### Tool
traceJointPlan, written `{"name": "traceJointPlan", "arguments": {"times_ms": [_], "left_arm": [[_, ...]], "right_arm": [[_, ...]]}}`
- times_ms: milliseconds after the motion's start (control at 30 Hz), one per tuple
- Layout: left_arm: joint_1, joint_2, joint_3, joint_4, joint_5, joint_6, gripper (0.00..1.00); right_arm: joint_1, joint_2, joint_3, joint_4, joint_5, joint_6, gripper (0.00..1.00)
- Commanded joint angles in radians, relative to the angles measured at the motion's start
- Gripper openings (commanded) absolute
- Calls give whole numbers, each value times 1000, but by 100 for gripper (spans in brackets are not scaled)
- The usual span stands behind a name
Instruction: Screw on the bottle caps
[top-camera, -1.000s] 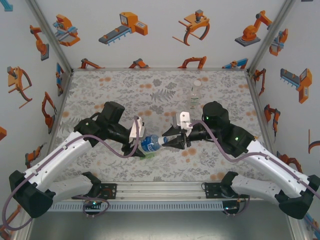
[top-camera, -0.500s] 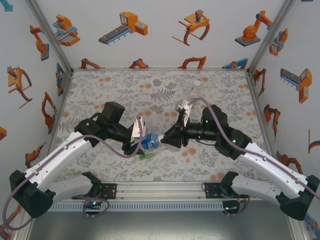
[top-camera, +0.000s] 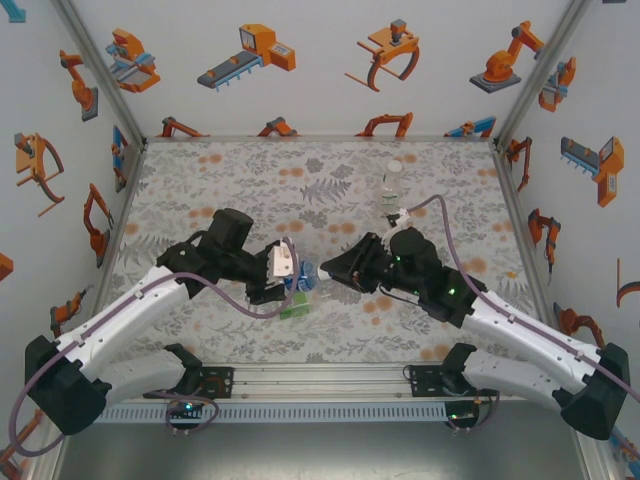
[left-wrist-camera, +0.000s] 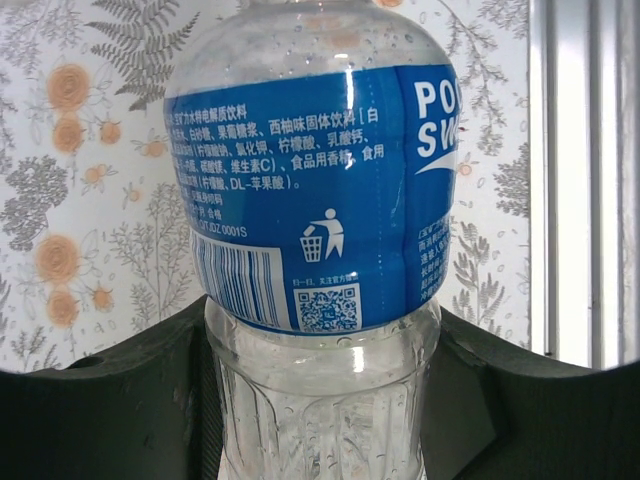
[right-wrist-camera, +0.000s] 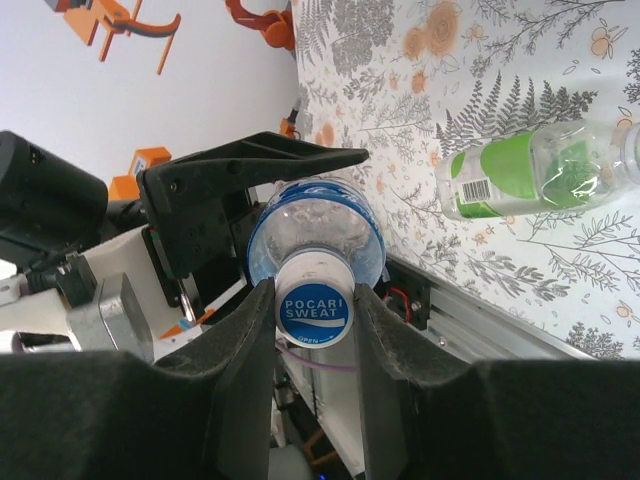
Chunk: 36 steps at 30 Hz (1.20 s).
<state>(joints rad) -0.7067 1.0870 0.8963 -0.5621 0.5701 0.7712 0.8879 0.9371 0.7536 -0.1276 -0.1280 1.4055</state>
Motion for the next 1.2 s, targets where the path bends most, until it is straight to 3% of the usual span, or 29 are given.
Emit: {"name": "traceJointPlan", "arguments": {"times_ms": [0, 67, 200, 300, 333, 367, 733, 1000, 1167], "left_arm": [[-3, -19, -5, 129, -34, -33, 0], [-3, -21, -4, 132, -37, -43, 8], [-3, -32, -11, 150, -73, -69, 42], [-1, -46, -17, 163, -107, -93, 59], [0, -53, -18, 163, -116, -99, 69], [0, -59, -17, 164, -124, -103, 99], [4, -150, -17, 145, -223, -185, 97], [99, -202, -11, 159, -451, -524, 97], [184, -210, -33, 172, -513, -680, 97]], "right_arm": [[19, 26, 27, -34, -21, 66, 0], [18, 33, 30, -33, -17, 52, 0], [18, 50, 53, -63, -1, 0, 0], [16, 73, 105, -146, 22, -78, 0], [13, 84, 129, -187, 33, -112, 0], [10, 94, 149, -219, 42, -133, 0], [-86, 344, 475, -553, 160, -594, 0], [-214, 604, 747, -664, 186, -867, 0], [-283, 772, 931, -721, 197, -981, 0]]}}
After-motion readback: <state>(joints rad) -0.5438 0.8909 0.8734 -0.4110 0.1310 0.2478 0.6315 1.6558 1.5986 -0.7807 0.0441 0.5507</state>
